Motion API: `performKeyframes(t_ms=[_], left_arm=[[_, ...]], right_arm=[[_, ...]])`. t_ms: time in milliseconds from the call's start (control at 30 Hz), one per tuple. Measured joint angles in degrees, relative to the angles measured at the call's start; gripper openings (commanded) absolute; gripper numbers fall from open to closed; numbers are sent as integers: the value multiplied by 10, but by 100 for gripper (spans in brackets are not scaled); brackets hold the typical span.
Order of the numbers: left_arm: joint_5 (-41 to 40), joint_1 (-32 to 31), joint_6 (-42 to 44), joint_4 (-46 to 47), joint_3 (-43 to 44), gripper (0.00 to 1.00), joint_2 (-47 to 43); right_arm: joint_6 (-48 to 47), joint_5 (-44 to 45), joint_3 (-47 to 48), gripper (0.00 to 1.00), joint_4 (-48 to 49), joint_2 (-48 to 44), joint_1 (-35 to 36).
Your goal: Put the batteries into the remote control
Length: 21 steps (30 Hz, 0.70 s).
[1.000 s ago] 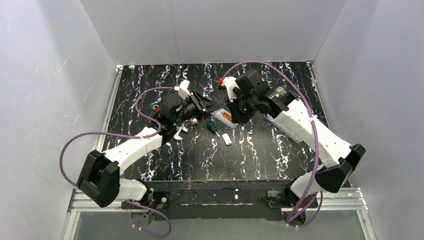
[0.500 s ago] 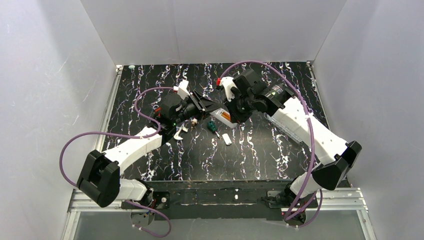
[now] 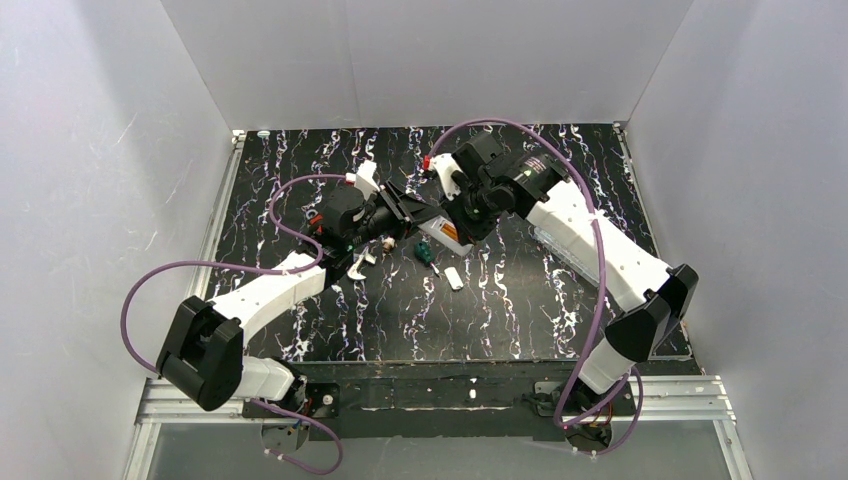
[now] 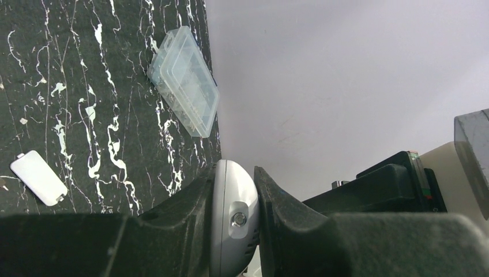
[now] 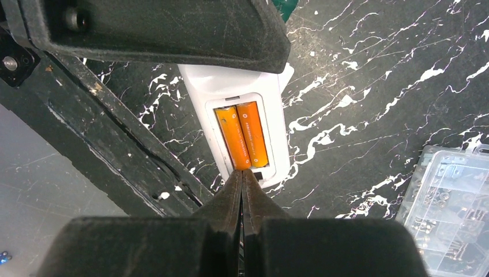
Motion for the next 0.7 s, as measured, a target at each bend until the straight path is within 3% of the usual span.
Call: performKeyframes(t_ms=[700], left_arm=[[-14, 6, 18, -24, 0, 0, 0]], right_arm=[[23, -11, 115, 2, -95, 112, -3]])
